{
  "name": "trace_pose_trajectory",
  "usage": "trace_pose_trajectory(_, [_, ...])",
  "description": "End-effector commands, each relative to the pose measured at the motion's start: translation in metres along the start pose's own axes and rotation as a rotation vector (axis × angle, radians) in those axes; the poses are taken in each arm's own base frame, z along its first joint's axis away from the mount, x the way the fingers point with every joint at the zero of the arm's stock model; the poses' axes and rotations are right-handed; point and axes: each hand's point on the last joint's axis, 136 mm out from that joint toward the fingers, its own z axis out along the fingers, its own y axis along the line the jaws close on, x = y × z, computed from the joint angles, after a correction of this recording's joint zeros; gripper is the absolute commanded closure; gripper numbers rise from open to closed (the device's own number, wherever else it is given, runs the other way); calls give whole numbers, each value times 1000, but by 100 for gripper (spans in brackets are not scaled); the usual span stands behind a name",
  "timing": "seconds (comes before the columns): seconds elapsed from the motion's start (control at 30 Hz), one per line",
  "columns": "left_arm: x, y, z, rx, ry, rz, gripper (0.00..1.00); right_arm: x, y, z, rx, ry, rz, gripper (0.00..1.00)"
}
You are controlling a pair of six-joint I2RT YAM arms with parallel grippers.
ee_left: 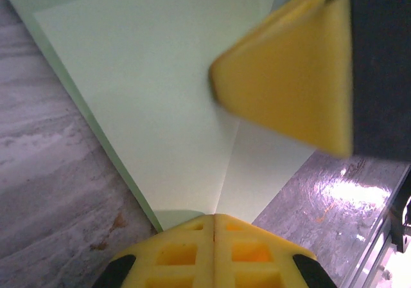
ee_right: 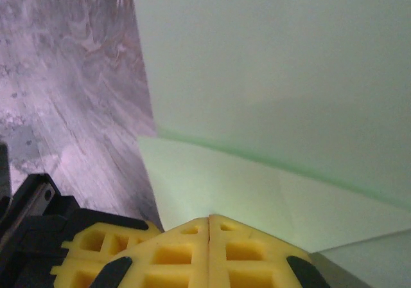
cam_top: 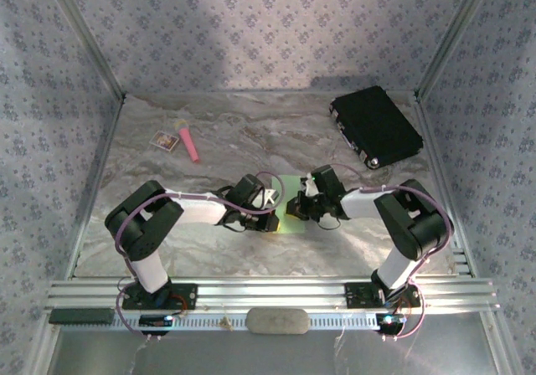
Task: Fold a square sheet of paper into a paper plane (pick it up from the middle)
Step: Fold the triangle a second time at the center of the table.
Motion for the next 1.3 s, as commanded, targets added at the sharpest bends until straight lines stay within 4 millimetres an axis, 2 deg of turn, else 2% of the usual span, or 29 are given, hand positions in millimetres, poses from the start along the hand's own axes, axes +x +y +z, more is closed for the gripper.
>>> trace_pose_trajectory(0.0, [17, 18, 8, -46, 55, -39, 100, 5, 7, 6, -8, 4, 3, 100])
trace_pose_trajectory(0.17, [17, 18, 7, -48, 55, -39, 100, 17, 2, 11, 26, 25, 8, 100])
trace_pose_trajectory(0.37, [16, 21, 5, -54, 49, -46, 100, 28, -28, 10, 141, 58, 45, 100])
trace_pose_trajectory(0.5, [17, 22, 5, -56, 58, -43, 100, 19, -43, 6, 192, 29, 70, 100])
trace_pose_trajectory(0.73, [19, 23, 7, -49, 70, -44, 100, -3, -41, 0, 176, -16, 61, 100])
trace_pose_trajectory(0.97, [19, 22, 8, -42, 77, -46, 100, -14, -40, -8, 128, -42, 71, 100])
trace_pose_trajectory(1.1, [20, 22, 9, -38, 81, -47, 100, -22, -52, -18, 136, -69, 96, 100])
trace_pose_trajectory(1.27, [19, 20, 10, -29, 86, -43, 100, -38, -52, -28, 115, -110, 117, 100])
